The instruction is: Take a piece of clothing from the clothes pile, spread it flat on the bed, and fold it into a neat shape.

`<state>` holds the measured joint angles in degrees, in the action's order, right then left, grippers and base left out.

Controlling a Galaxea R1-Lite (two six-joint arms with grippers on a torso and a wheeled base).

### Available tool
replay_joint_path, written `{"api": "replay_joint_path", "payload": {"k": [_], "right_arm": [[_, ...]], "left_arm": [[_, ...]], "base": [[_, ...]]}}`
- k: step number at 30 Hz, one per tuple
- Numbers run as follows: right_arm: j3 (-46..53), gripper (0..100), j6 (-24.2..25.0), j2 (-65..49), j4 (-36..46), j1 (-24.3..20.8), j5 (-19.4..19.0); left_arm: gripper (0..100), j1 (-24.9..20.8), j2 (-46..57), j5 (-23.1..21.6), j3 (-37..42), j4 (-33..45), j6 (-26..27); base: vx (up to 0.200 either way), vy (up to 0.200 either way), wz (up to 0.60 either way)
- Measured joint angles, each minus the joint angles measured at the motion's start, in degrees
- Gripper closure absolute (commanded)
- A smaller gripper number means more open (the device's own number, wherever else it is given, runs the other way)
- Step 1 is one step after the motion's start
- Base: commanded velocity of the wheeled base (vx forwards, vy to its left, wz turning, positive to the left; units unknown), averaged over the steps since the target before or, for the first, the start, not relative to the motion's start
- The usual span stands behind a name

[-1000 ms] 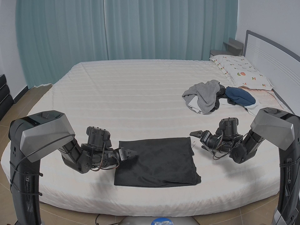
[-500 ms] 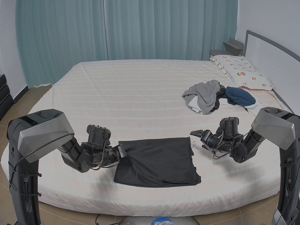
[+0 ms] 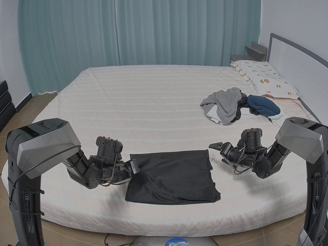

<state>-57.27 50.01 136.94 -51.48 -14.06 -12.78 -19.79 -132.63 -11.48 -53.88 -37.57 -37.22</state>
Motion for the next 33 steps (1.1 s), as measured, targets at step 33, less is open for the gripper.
{"api": "replay_joint_path", "payload": {"k": [33], "right_arm": [[0.0, 0, 0.0, 0.0, 0.0, 0.1, 0.0]], "left_arm": [[100, -0.3, -0.8, 0.4, -0.9, -0.4, 0.1]], "base": [[-0.006, 0.0, 0.0]]}}
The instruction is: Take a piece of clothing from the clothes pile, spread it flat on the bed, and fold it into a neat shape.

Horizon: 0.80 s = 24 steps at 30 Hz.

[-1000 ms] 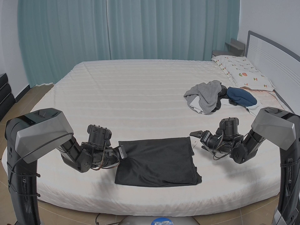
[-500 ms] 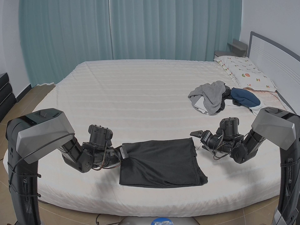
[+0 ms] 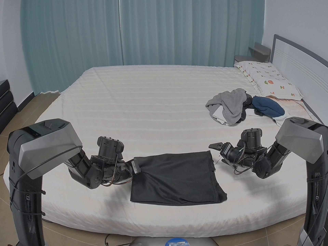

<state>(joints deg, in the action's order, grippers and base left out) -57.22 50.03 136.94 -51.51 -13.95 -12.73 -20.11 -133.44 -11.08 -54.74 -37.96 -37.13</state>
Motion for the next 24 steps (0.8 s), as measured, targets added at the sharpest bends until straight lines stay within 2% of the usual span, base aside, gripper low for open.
{"api": "replay_joint_path", "payload": {"k": [2, 13, 17, 24], "right_arm": [[0.0, 0, 0.0, 0.0, 0.0, 0.0, 0.0], [0.0, 0, 0.1, 0.0, -0.1, 0.0, 0.0], [0.0, 0, 0.1, 0.0, -0.1, 0.0, 0.0], [0.0, 0, 0.0, 0.0, -0.1, 0.0, 0.0]], "left_arm": [[100, 0.0, -0.1, 0.1, 0.0, 0.0, 0.0], [100, 0.0, -0.7, 0.4, -1.0, 0.1, -0.1], [100, 0.3, -1.6, 2.4, -2.8, 0.4, -0.2], [100, 0.6, -2.4, 3.2, -4.4, 0.4, -3.4]], "base": [[-0.2, 0.0, 0.0], [0.0, 0.0, 0.0], [0.0, 0.0, 0.0], [0.0, 0.2, 0.0]]}}
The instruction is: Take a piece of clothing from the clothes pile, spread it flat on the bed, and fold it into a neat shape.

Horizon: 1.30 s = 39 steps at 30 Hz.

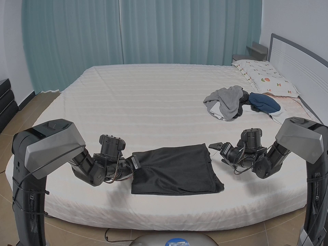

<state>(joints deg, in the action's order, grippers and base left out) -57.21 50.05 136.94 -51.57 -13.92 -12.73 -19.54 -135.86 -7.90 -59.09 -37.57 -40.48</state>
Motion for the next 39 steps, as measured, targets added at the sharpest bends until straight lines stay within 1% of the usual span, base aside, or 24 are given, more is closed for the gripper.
{"api": "replay_joint_path", "payload": {"k": [19, 39], "right_arm": [[0.0, 0, -0.1, 0.2, 0.0, 0.0, 0.0], [0.0, 0, -0.2, 0.4, 0.1, 0.0, 0.1]], "left_arm": [[100, 0.9, 0.0, 0.0, -1.2, 3.0, -0.2], [100, 1.1, 0.1, 0.2, -1.4, 4.3, -0.1]], "base": [[0.0, 0.2, 0.0], [0.0, 0.2, 0.0]]}}
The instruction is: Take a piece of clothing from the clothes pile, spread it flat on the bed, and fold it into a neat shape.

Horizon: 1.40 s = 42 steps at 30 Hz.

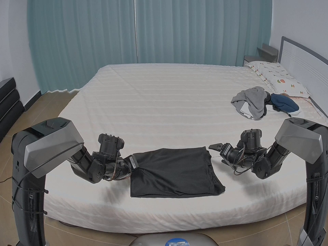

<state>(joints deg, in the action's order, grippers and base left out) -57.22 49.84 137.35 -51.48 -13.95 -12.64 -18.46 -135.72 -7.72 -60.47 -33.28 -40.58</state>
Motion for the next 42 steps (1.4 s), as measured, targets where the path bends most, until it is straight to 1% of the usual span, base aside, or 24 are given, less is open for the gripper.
{"api": "replay_joint_path", "payload": {"k": [16, 20, 26, 27, 42], "right_arm": [[0.0, 0, 0.0, 0.0, 0.0, 0.0, 0.0], [0.0, 0, 0.0, 0.0, 0.0, 0.0, 0.0], [0.0, 0, 0.0, 0.0, 0.0, 0.0, 0.0], [0.0, 0, 0.0, 0.0, 0.0, 0.0, 0.0], [0.0, 0, 0.0, 0.0, 0.0, 0.0, 0.0]], "left_arm": [[100, -0.3, 0.1, 0.0, -0.4, 2.0, 0.0], [100, -0.6, 0.3, 0.0, -0.3, 3.7, 0.0], [100, -0.7, 0.5, -0.1, -0.3, 3.8, 0.0], [0, -0.7, 0.5, -0.1, -0.3, 3.9, 0.0], [0, -1.1, 0.6, -0.2, -0.1, 3.6, -0.1]], "base": [[0.0, 0.2, 0.0], [0.0, 0.0, 0.0], [0.0, 0.0, 0.0], [0.0, 0.0, 0.0], [0.0, 0.0, 0.0]]}}
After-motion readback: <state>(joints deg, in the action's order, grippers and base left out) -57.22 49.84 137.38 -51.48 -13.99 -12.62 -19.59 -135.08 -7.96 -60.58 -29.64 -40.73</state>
